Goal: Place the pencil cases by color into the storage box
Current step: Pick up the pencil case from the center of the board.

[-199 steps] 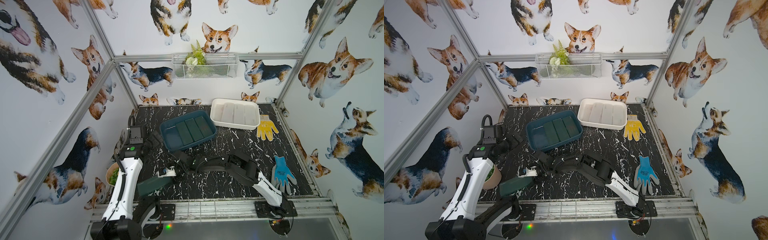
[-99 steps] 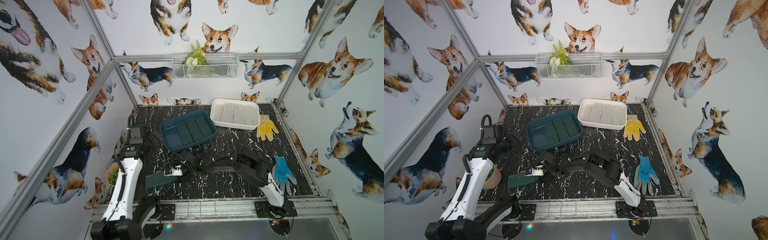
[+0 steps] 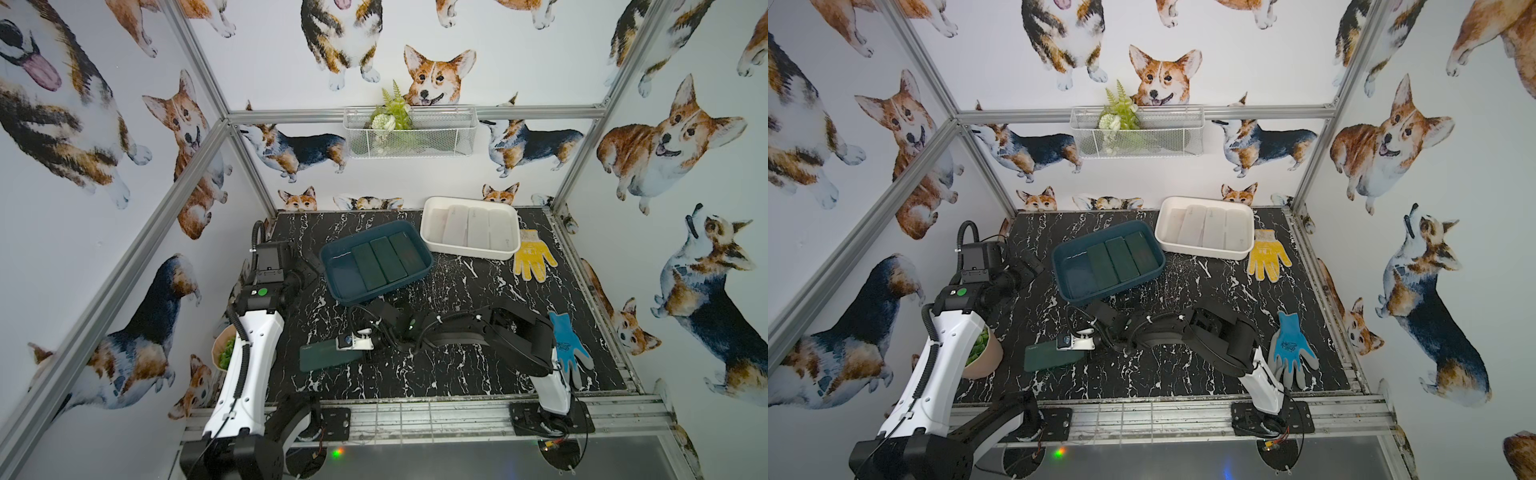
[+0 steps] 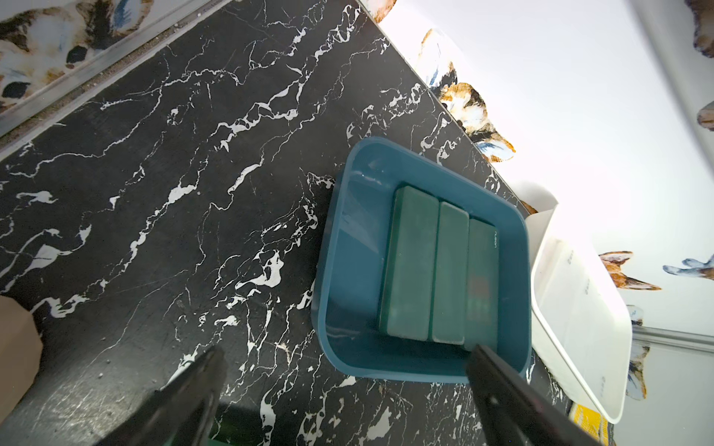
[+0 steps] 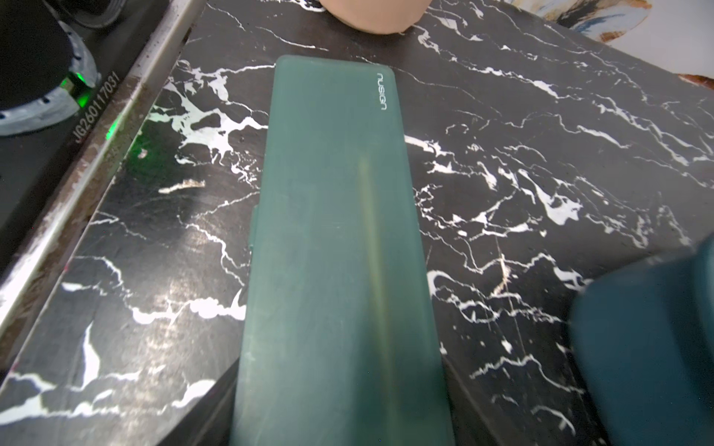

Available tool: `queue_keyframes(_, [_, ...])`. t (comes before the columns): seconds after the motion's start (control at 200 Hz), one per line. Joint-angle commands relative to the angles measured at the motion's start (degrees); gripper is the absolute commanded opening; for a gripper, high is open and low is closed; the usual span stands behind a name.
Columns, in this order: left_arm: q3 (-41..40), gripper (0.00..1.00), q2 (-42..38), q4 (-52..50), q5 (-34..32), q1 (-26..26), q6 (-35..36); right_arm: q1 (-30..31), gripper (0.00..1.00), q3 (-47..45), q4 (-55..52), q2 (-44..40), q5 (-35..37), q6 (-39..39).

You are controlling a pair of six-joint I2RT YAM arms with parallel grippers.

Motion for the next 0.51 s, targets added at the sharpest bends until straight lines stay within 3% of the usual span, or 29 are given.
queue_keyframes(0.0, [0.66,1.0,0.66,1.65,0.2,0.09,-0.67,-0.24,0.71,-1.81,1.65,-2.94,0.35,0.2])
queue_keyframes(0.501, [4.31,1.0,2.64,2.93,0.86,0.0,-0.5,-3.6,0.7,-9.95,2.13,-17.18,0.31,3.0])
